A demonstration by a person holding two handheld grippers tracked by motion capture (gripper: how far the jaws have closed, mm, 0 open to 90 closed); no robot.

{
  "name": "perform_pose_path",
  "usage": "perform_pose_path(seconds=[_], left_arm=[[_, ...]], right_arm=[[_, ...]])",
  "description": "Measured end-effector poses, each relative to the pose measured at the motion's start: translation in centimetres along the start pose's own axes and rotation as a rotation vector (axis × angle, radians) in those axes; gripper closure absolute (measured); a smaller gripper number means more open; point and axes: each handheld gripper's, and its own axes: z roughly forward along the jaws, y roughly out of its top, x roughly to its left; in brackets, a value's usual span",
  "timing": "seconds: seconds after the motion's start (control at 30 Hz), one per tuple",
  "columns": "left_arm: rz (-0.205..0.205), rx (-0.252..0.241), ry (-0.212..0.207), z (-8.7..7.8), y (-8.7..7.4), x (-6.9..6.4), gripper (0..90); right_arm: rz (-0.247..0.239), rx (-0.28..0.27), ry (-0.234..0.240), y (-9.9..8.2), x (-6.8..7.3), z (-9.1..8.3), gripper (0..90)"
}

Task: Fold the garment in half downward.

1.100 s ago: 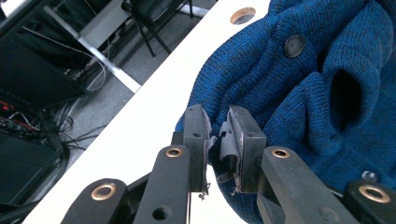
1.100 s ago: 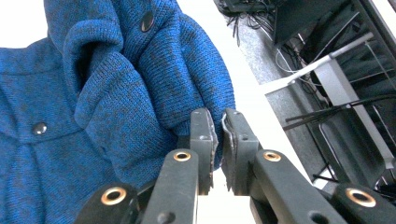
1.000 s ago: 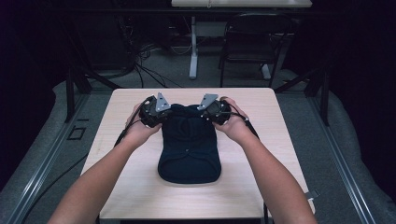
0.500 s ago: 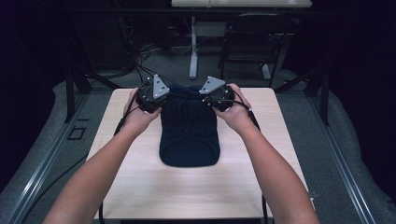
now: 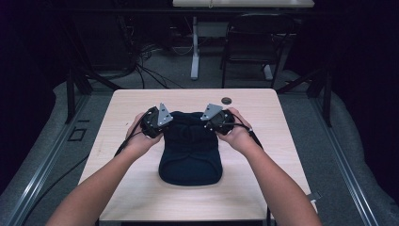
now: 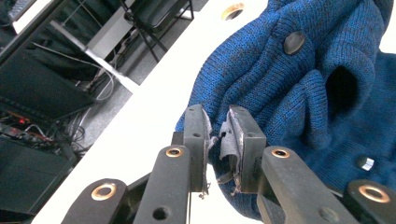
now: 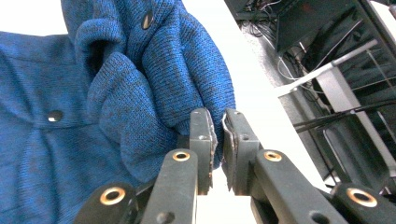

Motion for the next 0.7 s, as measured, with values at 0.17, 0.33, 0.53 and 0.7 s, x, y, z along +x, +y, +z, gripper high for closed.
perform_pose_path(seconds=[0.17, 0.33, 0.53, 0.7], left_arm=[[-0.012, -0.01, -0.002, -0.3, -0.2, -0.3, 78.5], [-0.006, -0.013, -0.003, -0.7, -0.2, -0.8, 78.5], [0.002, -0.018, -0.031, -1.5, -0.6, -1.9, 78.3], [-0.004, -0.016, -0.082, -2.1, -1.0, -2.4, 77.8]], right_arm=[[0.01, -0.01, 0.012, -0.5, 0.5, -0.3, 82.4], [0.002, -0.022, 0.008, -0.6, 1.1, -1.1, 82.3], [-0.027, -0.02, 0.011, -1.1, 2.0, -1.9, 82.2], [-0.022, -0.017, 0.042, -1.5, 3.0, -2.6, 81.9]])
